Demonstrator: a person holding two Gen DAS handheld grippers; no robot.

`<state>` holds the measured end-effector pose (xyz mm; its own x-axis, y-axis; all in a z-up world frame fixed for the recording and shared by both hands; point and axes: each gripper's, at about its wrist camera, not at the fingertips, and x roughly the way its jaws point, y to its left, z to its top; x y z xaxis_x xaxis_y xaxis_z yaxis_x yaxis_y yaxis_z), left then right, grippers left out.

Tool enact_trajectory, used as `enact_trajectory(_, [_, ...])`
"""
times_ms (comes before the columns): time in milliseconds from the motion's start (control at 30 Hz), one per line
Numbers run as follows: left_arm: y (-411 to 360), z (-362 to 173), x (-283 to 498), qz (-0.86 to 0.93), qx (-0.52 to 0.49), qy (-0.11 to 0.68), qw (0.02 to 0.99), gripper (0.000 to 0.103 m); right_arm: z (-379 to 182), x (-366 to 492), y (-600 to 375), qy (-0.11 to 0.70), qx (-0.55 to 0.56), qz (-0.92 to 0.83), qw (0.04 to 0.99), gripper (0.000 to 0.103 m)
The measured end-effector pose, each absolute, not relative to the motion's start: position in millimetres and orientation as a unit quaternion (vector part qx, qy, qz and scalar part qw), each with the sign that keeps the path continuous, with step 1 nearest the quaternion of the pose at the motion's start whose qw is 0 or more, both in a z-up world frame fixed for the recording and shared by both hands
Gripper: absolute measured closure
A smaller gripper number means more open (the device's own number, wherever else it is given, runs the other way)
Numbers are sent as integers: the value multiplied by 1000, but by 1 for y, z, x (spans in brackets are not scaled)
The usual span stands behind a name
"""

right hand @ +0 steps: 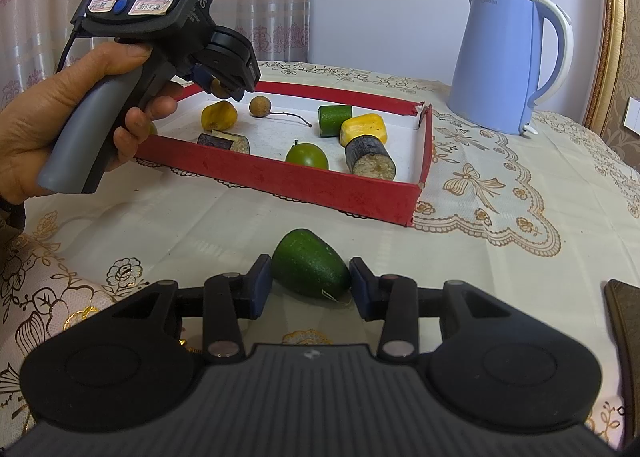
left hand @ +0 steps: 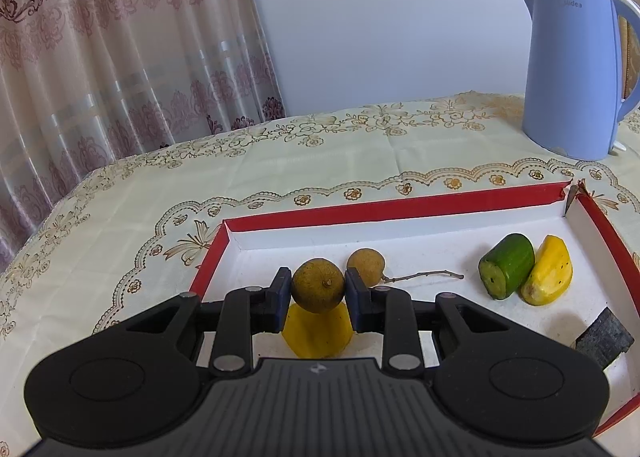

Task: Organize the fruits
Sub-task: 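Lower the round fruit into the tray and open the left gripper, then lift the green cucumber piece toward the tray with the right gripper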

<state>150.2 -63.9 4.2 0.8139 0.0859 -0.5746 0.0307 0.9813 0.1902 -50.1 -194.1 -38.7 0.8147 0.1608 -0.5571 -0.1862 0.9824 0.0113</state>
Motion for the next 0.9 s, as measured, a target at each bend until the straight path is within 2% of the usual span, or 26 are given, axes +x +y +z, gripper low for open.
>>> enact_trajectory(300, [-67,7,148,22,102,303,947,73,-39,-51,-193,290,-23,91,952,64])
enact_trajectory(367, [-65,9,148,23,97,306,947,65,-39,-51,-193,290,-23,91,952,64])
enact_trajectory(433, [-61,13,145,24,89,304,948,37,-39,-51,-193,290,-22,92,952,64])
enact_trajectory(500, [-58,20,138,28,85,292,952,29,-39,-51,-195,290,-20,92,952,64])
enact_trajectory(700, [-43,36,111,27,77,273,958,24,-31,-49,-193,279,-29,93,955,64])
enact_trajectory(900, [-23,35,72,38,65,261,963,24,-10,-39,-196,251,-32,97,963,64])
